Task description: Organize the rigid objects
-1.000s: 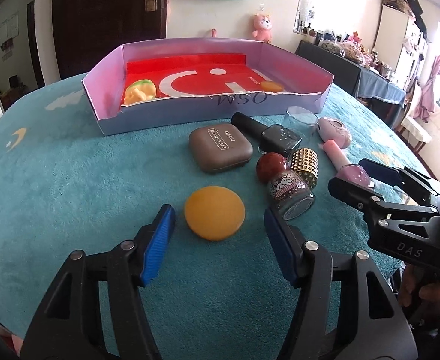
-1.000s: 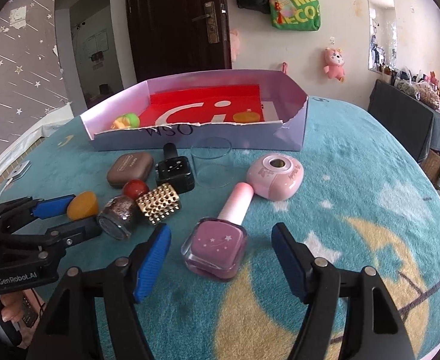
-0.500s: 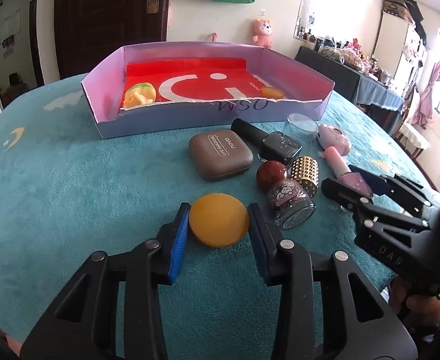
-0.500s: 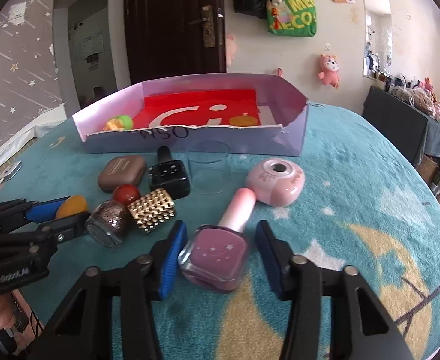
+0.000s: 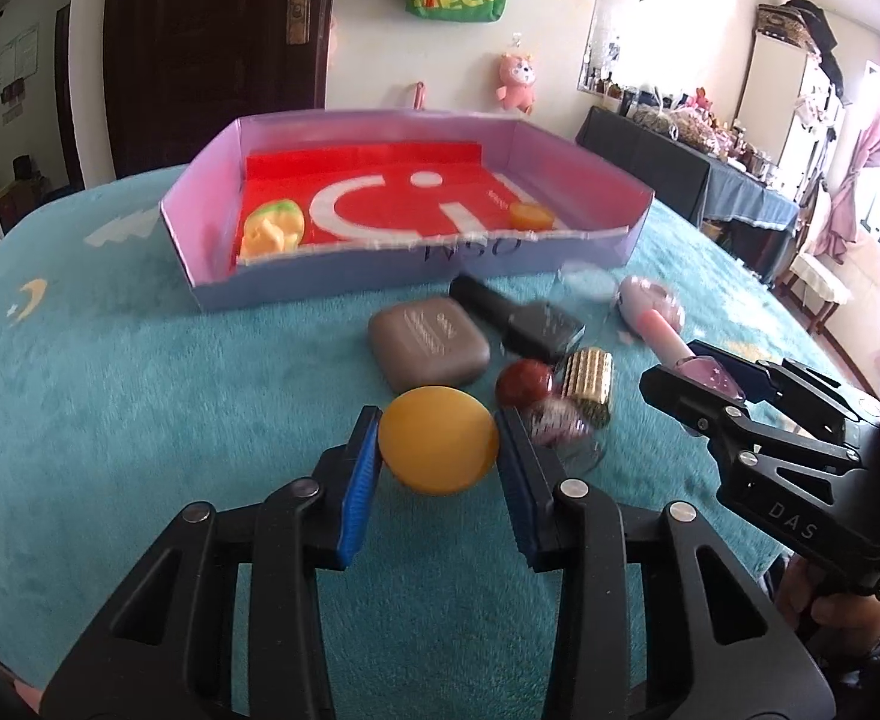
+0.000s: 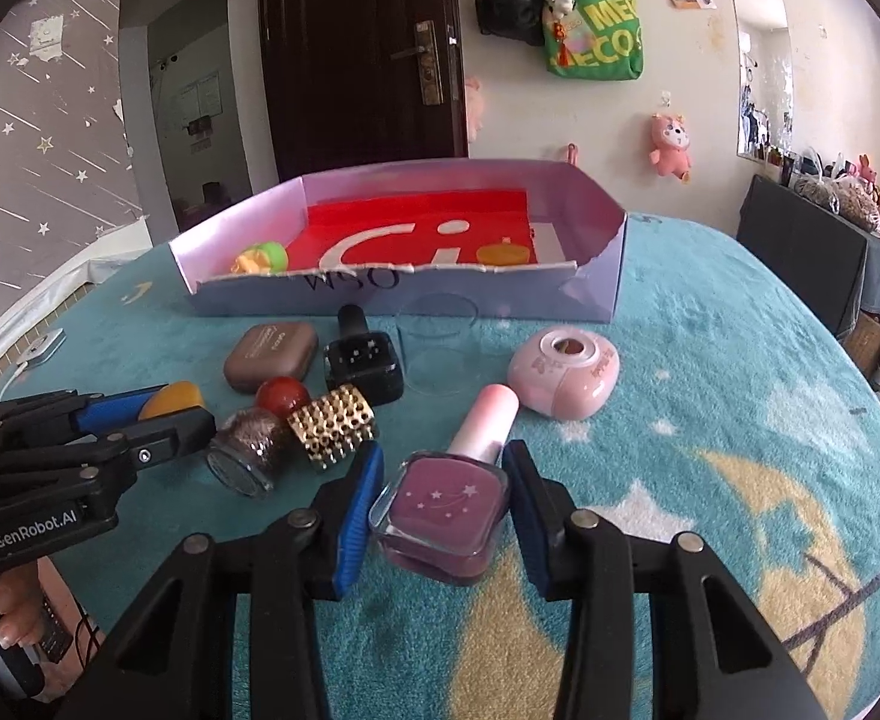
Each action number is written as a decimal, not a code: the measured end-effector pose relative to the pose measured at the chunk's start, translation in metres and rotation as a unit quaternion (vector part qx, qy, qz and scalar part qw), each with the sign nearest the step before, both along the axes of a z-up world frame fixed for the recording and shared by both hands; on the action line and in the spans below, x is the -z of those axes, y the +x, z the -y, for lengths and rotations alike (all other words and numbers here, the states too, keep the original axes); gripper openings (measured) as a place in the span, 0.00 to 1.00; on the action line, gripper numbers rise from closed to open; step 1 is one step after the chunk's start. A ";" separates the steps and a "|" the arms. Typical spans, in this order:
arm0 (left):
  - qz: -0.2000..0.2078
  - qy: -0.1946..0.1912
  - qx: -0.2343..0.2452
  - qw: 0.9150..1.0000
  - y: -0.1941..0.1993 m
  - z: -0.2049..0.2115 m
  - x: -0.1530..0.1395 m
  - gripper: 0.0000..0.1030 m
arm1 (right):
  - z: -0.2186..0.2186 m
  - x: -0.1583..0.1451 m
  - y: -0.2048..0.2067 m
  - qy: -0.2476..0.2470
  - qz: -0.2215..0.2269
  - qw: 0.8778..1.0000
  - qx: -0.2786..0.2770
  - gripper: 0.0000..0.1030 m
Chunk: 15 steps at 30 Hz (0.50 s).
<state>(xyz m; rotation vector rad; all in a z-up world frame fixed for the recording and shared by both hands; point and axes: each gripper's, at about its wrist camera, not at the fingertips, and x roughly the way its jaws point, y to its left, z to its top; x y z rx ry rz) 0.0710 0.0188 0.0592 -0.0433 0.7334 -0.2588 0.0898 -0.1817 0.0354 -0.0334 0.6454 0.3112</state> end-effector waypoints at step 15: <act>-0.020 0.022 0.056 0.998 0.112 -0.009 -0.038 0.35 | -0.020 -0.067 0.088 0.020 0.007 0.995 -0.093 0.43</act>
